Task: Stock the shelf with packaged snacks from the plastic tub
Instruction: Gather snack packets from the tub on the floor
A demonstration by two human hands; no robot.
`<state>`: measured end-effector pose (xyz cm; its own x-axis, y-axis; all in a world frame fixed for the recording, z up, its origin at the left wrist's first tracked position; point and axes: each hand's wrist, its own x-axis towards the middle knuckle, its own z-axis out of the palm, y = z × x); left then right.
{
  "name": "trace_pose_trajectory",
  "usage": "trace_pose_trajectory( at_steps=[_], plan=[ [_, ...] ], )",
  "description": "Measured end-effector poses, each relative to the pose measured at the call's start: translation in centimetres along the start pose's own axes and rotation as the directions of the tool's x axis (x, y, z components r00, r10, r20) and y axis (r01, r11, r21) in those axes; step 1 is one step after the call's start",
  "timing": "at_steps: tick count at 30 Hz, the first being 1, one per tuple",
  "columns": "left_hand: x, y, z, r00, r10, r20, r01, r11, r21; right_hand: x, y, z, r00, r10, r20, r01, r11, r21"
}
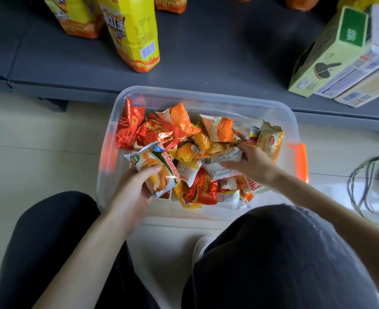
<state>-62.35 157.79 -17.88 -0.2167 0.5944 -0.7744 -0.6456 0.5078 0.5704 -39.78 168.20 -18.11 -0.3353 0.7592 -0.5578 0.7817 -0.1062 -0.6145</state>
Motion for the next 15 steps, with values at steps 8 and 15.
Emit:
trace_pose_trajectory(
  at_steps=[8, 15],
  plan=[
    [-6.5, 2.1, 4.3, 0.973, 0.231, -0.020, -0.231, 0.973, 0.015, -5.5, -8.0, -4.2, 0.996, 0.052, 0.075, -0.090, 0.651, 0.754],
    [-17.6, 9.2, 7.5, 0.872, 0.487, -0.049, -0.466, 0.856, 0.223, -13.6, -20.8, -6.6, 0.999, -0.035, 0.024, 0.006, 0.683, 0.730]
  ],
)
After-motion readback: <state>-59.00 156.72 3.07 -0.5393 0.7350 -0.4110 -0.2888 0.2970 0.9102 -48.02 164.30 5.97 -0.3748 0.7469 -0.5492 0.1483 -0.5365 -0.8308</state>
